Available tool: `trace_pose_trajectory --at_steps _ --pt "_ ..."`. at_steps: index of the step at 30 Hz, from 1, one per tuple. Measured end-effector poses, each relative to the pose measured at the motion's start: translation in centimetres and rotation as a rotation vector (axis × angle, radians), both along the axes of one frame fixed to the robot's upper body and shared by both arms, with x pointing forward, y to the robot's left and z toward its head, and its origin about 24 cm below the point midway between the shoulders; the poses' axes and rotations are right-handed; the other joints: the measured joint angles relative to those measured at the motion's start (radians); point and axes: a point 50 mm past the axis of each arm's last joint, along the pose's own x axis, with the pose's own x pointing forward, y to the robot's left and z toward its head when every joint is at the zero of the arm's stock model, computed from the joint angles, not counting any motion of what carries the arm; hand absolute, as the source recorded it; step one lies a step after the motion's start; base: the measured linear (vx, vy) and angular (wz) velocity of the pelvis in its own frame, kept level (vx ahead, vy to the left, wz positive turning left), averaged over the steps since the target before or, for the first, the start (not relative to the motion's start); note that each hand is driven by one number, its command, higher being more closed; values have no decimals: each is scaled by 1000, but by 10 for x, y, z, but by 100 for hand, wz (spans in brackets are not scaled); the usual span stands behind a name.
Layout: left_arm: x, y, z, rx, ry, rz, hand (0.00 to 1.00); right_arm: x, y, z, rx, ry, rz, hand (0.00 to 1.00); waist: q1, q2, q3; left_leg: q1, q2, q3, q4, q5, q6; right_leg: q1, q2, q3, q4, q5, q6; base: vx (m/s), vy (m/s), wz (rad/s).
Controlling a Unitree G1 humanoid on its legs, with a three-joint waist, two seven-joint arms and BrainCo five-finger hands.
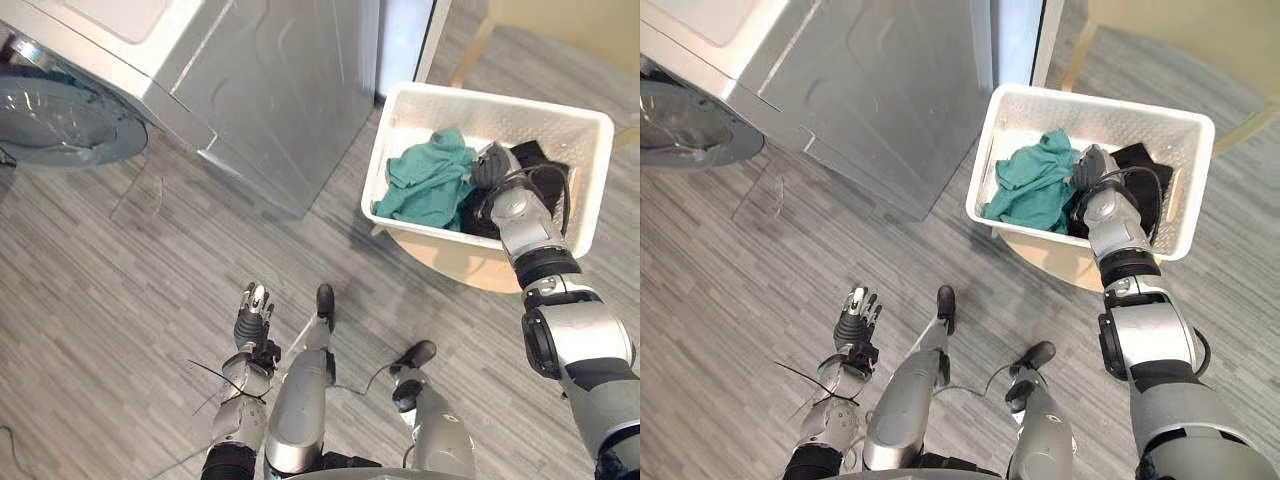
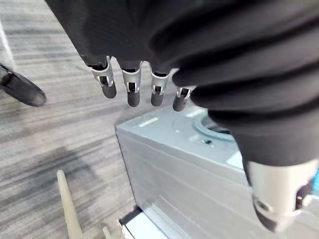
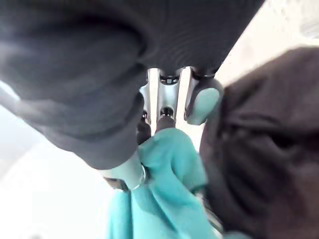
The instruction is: Pick up the laundry basket with both hands and put the clothes into the washing machine.
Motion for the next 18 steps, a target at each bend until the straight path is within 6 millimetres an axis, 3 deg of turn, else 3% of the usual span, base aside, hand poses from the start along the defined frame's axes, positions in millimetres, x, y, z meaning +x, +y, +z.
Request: trace_pose_trajectory --at_steps 4,6,8,18 --pt "-3 10 15 85 -54 13 0 -10 0 10 37 -134 -16 100 -26 -34 -73 57 0 8 -2 -9 9 41 -8 10 18 -18 6 -14 -3 -4" --pt "-8 13 16 121 -55 10 0 -13 1 10 45 -164 -13 100 -28 -42 -118 75 8 31 -2 -48 33 43 2 30 19 -18 6 -4 7 -29" --pt "-10 15 19 155 -68 0 0 -18 1 10 39 -194 -13 100 -32 -68 -144 105 11 55 -3 -52 31 59 1 53 22 -16 6 36 9 -26" --pt "-9 3 55 328 -227 -101 0 -33 11 27 37 -324 44 100 -67 -75 -213 168 15 105 -4 -57 26 94 6 94 18 -15 4 16 -4 -11"
